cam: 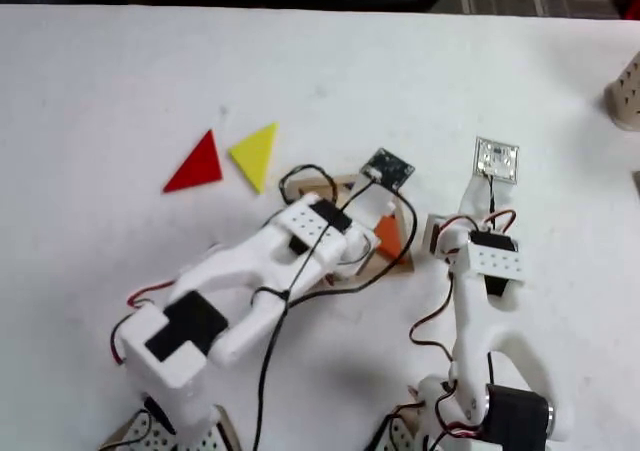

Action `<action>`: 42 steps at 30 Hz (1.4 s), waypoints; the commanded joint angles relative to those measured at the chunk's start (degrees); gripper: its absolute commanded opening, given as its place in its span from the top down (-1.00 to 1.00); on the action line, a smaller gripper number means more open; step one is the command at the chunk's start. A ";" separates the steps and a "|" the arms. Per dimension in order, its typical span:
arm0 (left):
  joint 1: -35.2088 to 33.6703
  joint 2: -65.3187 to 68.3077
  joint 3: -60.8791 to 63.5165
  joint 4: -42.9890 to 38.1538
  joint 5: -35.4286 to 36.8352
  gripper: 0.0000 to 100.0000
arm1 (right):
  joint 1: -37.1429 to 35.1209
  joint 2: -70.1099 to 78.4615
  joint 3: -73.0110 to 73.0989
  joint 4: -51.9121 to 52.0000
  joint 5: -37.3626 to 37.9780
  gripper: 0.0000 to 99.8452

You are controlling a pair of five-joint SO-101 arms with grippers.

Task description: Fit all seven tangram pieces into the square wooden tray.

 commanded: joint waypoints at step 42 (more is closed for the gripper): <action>-3.82 -16.22 12.04 -27.34 12.04 0.95 | 0.22 -1.89 -2.64 -1.01 0.70 0.97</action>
